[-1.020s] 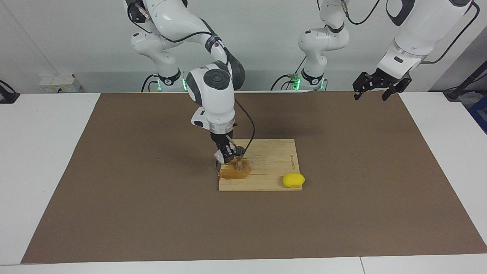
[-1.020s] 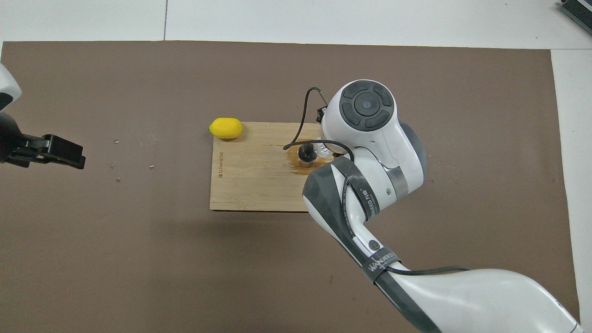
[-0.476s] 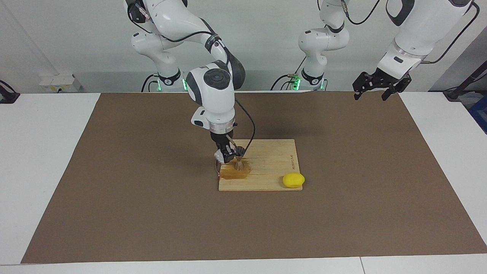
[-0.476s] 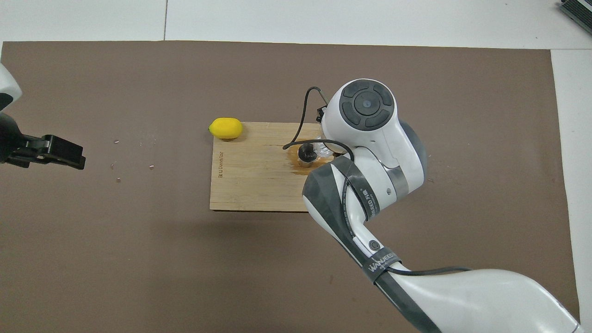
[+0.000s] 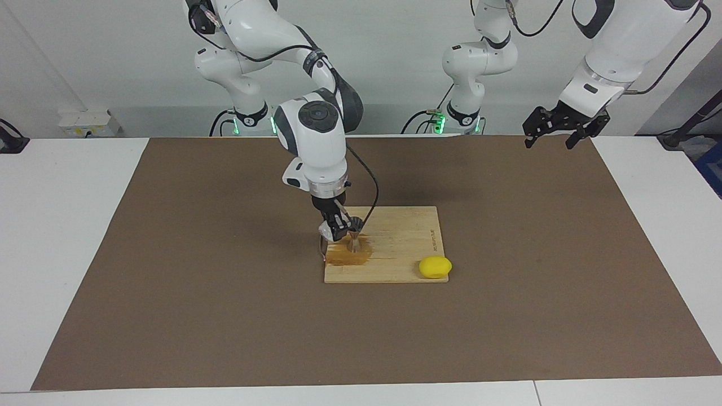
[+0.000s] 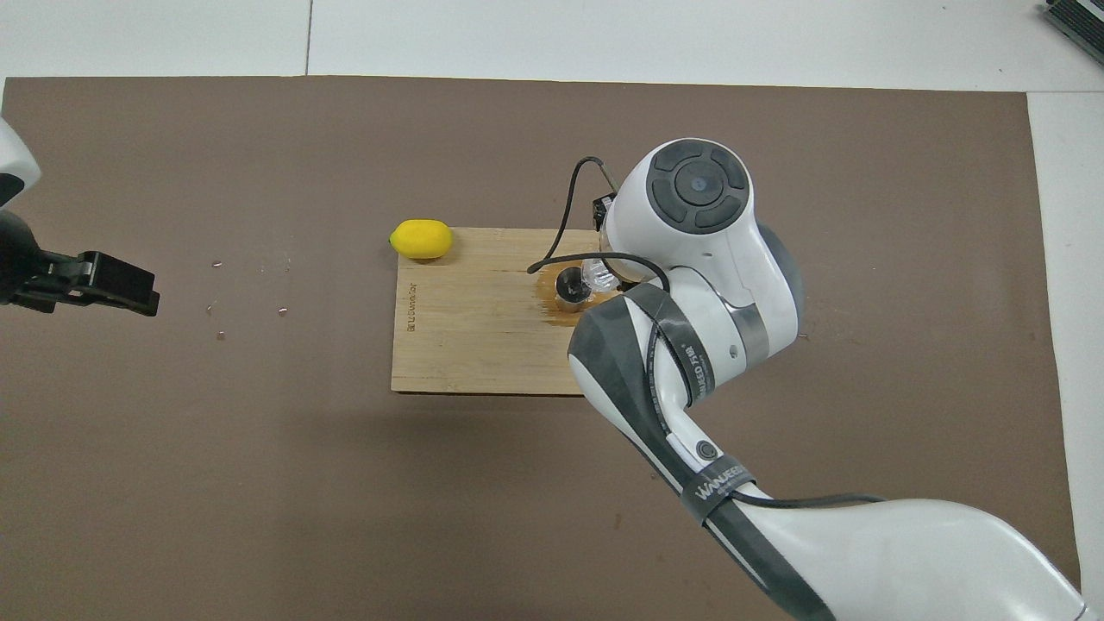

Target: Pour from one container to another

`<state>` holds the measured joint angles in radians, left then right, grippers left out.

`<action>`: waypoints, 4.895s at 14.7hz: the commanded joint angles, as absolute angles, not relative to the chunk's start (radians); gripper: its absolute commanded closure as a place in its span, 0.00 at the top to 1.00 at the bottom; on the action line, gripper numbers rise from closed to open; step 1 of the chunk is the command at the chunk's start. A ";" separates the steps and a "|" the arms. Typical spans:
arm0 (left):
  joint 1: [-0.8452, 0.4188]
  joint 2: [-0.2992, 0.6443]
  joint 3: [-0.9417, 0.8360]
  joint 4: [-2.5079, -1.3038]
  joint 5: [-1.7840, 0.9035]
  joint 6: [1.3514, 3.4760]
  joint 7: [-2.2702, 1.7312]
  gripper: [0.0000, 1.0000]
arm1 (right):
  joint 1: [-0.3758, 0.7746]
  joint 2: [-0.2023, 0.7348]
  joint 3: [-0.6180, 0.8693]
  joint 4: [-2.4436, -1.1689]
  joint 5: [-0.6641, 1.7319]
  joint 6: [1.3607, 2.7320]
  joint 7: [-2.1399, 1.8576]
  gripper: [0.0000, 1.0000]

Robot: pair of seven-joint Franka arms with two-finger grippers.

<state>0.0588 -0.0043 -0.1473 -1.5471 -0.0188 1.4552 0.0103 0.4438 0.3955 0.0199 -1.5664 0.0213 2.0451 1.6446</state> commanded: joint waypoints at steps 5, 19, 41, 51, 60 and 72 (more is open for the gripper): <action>0.064 -0.028 -0.149 -1.568 -0.023 1.447 0.003 1.00 | 0.365 0.410 0.026 -1.539 0.210 2.045 1.657 0.00; 0.064 -0.028 -0.149 -1.568 -0.023 1.447 0.003 1.00 | -0.020 0.308 0.028 -1.916 0.722 2.125 1.191 0.00; 0.064 -0.028 -0.149 -1.568 -0.023 1.447 0.003 1.00 | -0.252 0.328 0.017 -2.005 0.593 2.026 0.684 1.00; 0.064 -0.028 -0.149 -1.568 -0.023 1.447 0.003 1.00 | -0.125 0.097 0.028 -1.973 0.255 1.938 0.430 1.00; 0.064 -0.028 -0.149 -1.568 -0.023 1.445 0.003 1.00 | 0.060 0.021 0.029 -1.718 0.020 1.700 0.365 1.00; 0.064 -0.028 -0.149 -1.568 -0.023 1.447 0.003 1.00 | 0.046 -0.037 0.017 -1.611 -0.044 1.529 0.242 1.00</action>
